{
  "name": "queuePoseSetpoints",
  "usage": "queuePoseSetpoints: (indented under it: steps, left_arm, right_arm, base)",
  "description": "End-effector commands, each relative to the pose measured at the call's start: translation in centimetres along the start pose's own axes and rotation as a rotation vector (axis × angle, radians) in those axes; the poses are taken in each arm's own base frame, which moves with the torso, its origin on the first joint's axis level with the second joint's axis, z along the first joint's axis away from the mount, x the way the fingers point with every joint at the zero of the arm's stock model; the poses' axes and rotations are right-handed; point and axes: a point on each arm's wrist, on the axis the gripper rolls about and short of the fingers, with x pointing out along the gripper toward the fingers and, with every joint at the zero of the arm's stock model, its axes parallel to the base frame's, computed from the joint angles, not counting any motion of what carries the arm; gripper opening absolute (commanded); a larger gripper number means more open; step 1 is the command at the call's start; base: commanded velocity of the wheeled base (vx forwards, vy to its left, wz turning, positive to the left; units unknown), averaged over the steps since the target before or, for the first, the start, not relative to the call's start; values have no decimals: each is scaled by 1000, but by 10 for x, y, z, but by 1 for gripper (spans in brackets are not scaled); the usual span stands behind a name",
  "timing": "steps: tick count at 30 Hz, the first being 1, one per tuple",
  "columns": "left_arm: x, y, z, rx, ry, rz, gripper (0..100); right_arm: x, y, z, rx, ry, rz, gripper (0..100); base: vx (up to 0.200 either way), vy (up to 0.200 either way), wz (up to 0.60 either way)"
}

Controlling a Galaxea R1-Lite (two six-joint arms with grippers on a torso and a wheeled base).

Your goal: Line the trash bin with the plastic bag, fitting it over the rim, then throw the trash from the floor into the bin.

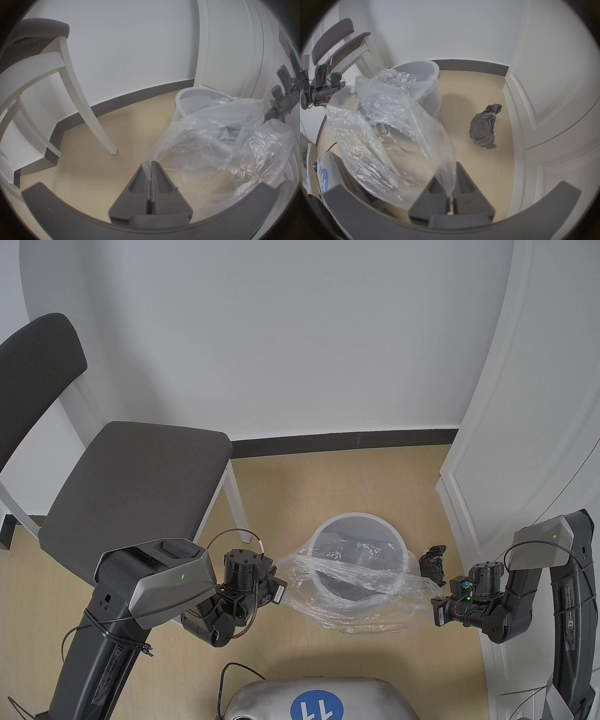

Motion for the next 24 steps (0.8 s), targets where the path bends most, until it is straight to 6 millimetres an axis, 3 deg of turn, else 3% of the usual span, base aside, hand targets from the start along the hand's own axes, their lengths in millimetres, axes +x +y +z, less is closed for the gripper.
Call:
queuePoseSetpoints:
  steps: [1, 5, 13, 14, 16, 24]
  left_arm:
    - [-1, 1, 2, -1, -4, 1, 0]
    - [-1, 1, 2, -1, -4, 1, 0]
    - [-1, 1, 2, -1, -4, 1, 0]
    - [-1, 0, 3, -2, -4, 0, 0]
    - [0, 1, 2, -3, -2, 2, 0]
    - [0, 1, 2, -1, 22, 0, 0]
  right_arm:
    - [-1, 2, -1, -2, 4, 7, 100]
    - [-2, 2, -1, 9, 0, 16, 100]
    - [-29, -19, 8, 61, -54, 165, 100]
    - [-40, -35, 1, 96, -80, 290, 100]
    - [-42, -44, -3, 118, -100, 358, 100]
    - [-46, -81, -26, 197, -163, 496, 100]
  base:
    - [0, 0, 0]
    - [0, 0, 0]
    - [0, 0, 0]
    - [0, 0, 0]
    - [0, 0, 0]
    - [0, 0, 0]
